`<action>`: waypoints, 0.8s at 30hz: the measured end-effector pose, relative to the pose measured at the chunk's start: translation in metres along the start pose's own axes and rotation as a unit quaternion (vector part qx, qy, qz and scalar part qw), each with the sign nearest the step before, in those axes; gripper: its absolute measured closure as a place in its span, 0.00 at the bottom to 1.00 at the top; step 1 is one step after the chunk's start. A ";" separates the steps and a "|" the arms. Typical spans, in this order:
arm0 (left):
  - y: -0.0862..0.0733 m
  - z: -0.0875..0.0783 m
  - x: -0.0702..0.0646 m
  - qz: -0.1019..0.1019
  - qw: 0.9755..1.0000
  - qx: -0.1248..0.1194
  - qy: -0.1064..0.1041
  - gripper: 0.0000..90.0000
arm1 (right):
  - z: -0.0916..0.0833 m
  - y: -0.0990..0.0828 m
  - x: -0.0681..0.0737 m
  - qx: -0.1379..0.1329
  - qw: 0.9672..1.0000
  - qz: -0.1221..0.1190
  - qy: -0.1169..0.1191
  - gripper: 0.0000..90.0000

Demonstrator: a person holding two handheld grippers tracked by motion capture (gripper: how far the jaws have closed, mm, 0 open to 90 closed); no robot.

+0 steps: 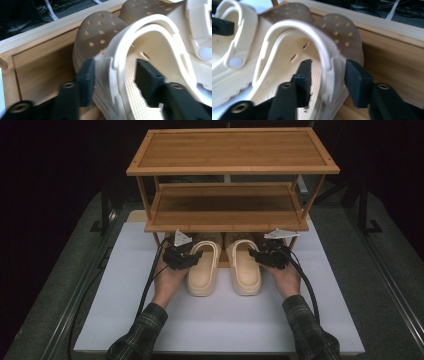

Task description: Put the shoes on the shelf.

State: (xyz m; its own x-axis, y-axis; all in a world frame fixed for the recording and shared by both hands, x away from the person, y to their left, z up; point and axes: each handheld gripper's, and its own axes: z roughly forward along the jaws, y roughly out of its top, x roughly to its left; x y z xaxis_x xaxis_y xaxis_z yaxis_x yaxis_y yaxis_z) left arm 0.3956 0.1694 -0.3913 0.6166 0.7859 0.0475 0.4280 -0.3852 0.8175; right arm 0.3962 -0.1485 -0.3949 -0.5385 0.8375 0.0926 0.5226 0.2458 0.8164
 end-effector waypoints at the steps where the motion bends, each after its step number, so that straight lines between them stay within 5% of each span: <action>1: 0.000 -0.004 0.001 0.000 1.000 0.003 -0.009 0.50 | -0.001 -0.001 0.001 0.005 1.000 -0.002 0.001 0.58; 8: -0.004 -0.035 0.003 0.005 0.998 -0.017 -0.058 0.32 | -0.029 -0.005 0.007 -0.002 0.999 -0.004 0.038 0.49; 13: -0.017 -0.055 0.003 0.001 0.995 -0.019 -0.101 0.22 | -0.050 -0.017 0.010 -0.007 0.998 0.001 0.062 0.32; 17: -0.034 -0.062 -0.001 0.003 0.991 -0.003 -0.134 0.16 | -0.060 -0.031 0.010 0.010 0.997 -0.001 0.077 0.25; 24: -0.062 -0.058 -0.010 0.023 0.988 0.040 -0.146 0.07 | -0.063 -0.056 0.015 0.040 0.995 -0.008 0.090 0.19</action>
State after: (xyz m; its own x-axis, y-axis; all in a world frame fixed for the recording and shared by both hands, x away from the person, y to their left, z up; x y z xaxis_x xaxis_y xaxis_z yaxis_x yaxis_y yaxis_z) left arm 0.3250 0.2133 -0.4094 0.7955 0.5986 -0.0937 0.4388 -0.4627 0.7703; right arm 0.3177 -0.1806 -0.4034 -0.6530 0.7343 0.1853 0.5601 0.3035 0.7708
